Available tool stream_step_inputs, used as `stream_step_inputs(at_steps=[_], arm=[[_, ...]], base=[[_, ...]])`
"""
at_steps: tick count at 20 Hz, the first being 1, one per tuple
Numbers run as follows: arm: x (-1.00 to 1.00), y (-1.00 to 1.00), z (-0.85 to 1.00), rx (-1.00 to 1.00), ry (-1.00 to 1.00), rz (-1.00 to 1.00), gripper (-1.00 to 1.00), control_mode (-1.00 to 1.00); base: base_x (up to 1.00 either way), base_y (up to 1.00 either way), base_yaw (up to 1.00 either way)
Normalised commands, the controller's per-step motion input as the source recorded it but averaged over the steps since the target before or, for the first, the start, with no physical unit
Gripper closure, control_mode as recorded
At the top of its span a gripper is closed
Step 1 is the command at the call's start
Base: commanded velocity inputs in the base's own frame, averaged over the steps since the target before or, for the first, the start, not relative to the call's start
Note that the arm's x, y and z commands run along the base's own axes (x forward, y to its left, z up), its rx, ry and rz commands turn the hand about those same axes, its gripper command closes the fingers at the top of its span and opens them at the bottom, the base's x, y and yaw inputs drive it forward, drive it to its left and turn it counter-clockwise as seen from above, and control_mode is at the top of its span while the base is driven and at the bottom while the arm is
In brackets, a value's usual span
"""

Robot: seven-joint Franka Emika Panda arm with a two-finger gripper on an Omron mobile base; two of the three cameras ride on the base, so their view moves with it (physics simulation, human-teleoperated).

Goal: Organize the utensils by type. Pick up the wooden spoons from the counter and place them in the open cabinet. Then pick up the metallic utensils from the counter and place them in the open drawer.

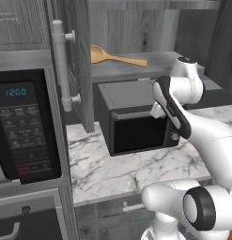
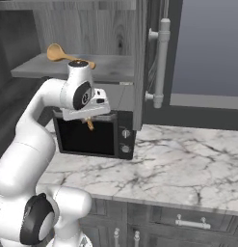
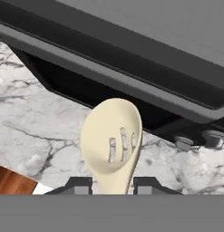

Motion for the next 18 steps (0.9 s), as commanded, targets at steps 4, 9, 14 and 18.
stream_step_inputs(at_steps=[4, 9, 14, 18], arm=[[-0.2, -0.01, 0.68, -0.05, 0.0, 0.17, 1.0, -1.0], [-0.46, -0.06, 0.45, 0.0, -0.02, 0.24, 1.0, -1.0], [-0.4, -0.07, 0.38, 0.0, -0.32, 0.31, 1.0, -1.0], [-0.05, 0.0, 0.48, -0.03, -0.52, 0.32, 1.0, -1.0]], base=[[0.0, 0.0, 0.0], [0.0, 0.0, 0.0], [0.0, 0.0, 0.0], [0.0, 0.0, 0.0]])
